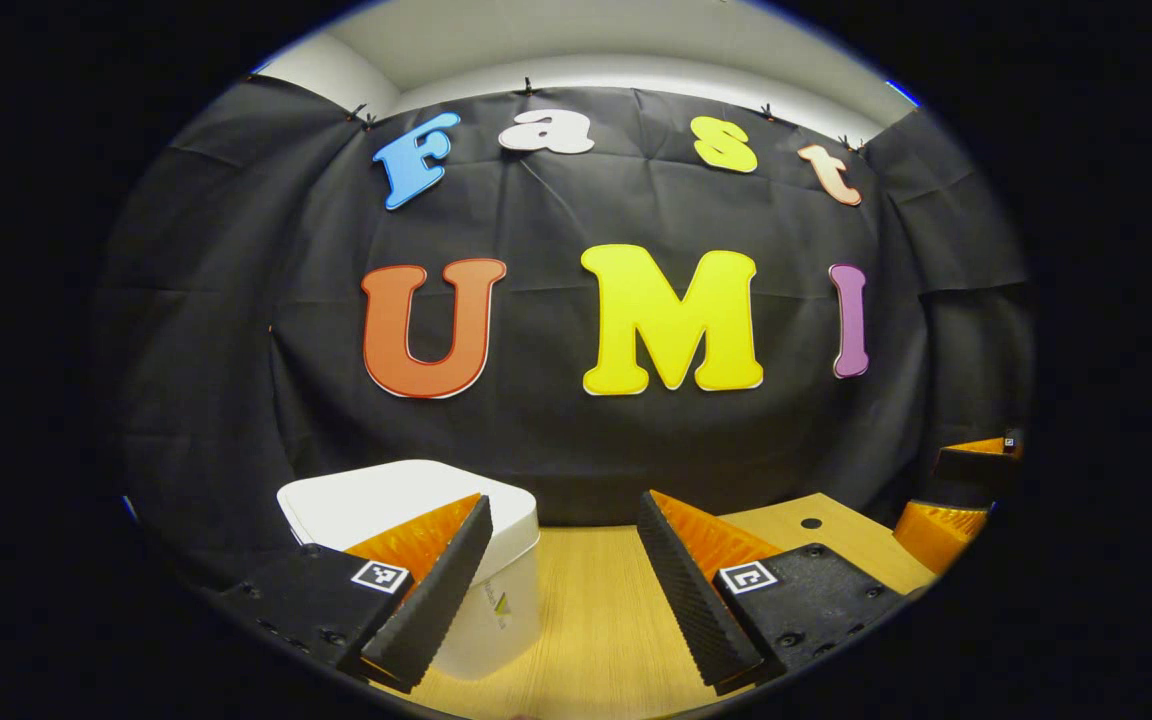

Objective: Press the lid of the desktop garbage bin to open it, pick up the crumpled paper on the desktop and throw it into the bin, then pick up the pop can on the desktop and drop it into the bin, and finally close the garbage bin lid.

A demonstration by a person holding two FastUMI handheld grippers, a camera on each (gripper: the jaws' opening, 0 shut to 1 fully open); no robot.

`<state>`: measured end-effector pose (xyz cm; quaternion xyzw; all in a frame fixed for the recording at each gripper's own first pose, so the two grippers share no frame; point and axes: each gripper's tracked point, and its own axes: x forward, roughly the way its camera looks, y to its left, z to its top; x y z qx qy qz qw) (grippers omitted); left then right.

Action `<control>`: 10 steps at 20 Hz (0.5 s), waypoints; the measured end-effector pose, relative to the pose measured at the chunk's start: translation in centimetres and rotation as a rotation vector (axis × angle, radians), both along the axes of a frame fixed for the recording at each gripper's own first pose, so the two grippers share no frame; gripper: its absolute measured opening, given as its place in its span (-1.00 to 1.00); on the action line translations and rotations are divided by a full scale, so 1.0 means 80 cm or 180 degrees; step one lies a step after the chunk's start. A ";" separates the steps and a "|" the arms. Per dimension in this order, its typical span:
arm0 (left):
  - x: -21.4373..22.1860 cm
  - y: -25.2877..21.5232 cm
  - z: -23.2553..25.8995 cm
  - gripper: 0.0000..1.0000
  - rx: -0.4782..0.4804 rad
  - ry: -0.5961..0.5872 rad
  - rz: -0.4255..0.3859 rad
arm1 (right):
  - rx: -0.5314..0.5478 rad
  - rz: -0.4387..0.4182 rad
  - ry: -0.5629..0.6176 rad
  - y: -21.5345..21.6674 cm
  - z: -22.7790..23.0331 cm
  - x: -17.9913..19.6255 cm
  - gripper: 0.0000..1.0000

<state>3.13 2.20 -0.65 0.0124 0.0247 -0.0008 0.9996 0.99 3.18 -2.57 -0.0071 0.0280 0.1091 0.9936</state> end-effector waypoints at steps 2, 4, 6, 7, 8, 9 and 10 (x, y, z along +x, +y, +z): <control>-0.007 -0.006 0.005 0.93 0.0015 -0.0081 -0.0024 | -0.0030 -0.0021 -0.0016 -0.003 0.001 -0.002 0.89; -0.011 -0.010 0.004 0.93 -0.0047 -0.0087 -0.0052 | -0.0063 -0.0042 -0.0028 -0.007 0.002 -0.004 0.88; -0.015 -0.012 0.006 0.93 -0.0143 -0.0123 -0.0050 | -0.0065 -0.0036 -0.0045 -0.009 0.005 -0.006 0.88; -0.016 -0.011 0.007 0.93 -0.0166 -0.0133 -0.0020 | -0.0072 -0.0032 -0.0073 -0.011 0.008 -0.008 0.88; -0.019 -0.011 0.006 0.93 -0.0166 -0.0137 0.0009 | -0.0087 -0.0041 -0.0089 -0.015 0.009 -0.008 0.88; -0.023 -0.010 0.002 0.93 -0.0161 -0.0109 0.0055 | -0.0100 -0.0043 -0.0087 -0.018 0.009 -0.009 0.89; -0.035 -0.015 -0.005 0.93 -0.0177 -0.0105 0.0074 | -0.0107 -0.0028 -0.0071 -0.021 0.008 -0.011 0.88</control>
